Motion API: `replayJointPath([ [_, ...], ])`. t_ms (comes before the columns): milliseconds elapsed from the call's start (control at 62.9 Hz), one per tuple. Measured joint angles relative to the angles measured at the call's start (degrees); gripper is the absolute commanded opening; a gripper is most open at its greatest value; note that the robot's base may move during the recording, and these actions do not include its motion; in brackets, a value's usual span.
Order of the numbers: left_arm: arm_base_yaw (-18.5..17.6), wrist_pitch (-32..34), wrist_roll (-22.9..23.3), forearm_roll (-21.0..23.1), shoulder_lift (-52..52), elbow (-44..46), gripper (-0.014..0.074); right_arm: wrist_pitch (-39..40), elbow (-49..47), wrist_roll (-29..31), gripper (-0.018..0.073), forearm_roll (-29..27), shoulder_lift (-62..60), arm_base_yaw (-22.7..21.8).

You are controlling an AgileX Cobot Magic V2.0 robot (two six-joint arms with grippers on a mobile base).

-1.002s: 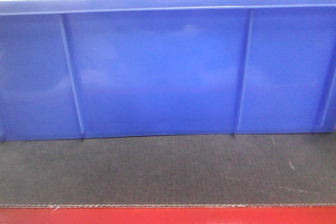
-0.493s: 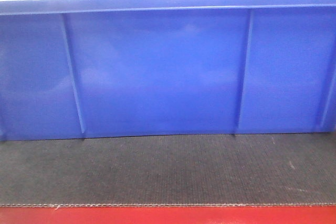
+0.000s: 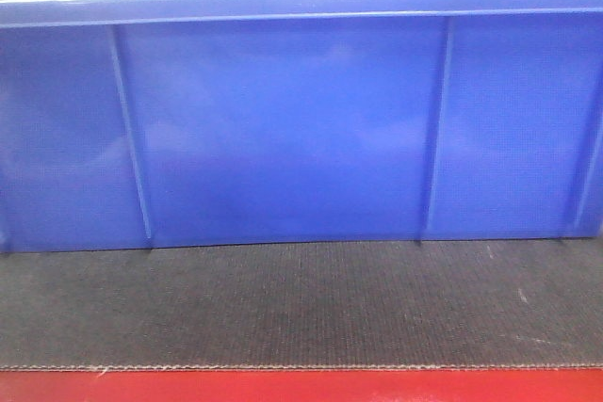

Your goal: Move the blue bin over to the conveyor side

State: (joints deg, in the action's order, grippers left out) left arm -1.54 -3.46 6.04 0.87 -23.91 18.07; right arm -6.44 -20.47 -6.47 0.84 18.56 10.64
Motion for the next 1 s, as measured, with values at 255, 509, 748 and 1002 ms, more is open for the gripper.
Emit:
replayJointPath([
  [255, 0.0, -0.1, 0.0, 0.0, 9.7, -2.4, 0.0011, -0.7, 2.2, 0.0, -0.0089, 0.0, -6.4, 0.0],
  [509, 0.0, 0.1, 0.0, 0.0, 15.5, -2.4, 0.0011, -0.7, 2.2, 0.0, -0.0089, 0.0, -6.9, 0.0],
  [748, 0.0, 0.3, 0.0, 0.0, 15.9, -2.4, 0.0011, -0.7, 2.2, 0.0, -0.0089, 0.0, -6.9, 0.0],
  [1002, 0.0, 0.3, 0.0, 0.0, 15.9, -2.4, 0.0011, -0.5, 2.3, 0.0, -0.0089, 0.0, -6.9, 0.0],
])
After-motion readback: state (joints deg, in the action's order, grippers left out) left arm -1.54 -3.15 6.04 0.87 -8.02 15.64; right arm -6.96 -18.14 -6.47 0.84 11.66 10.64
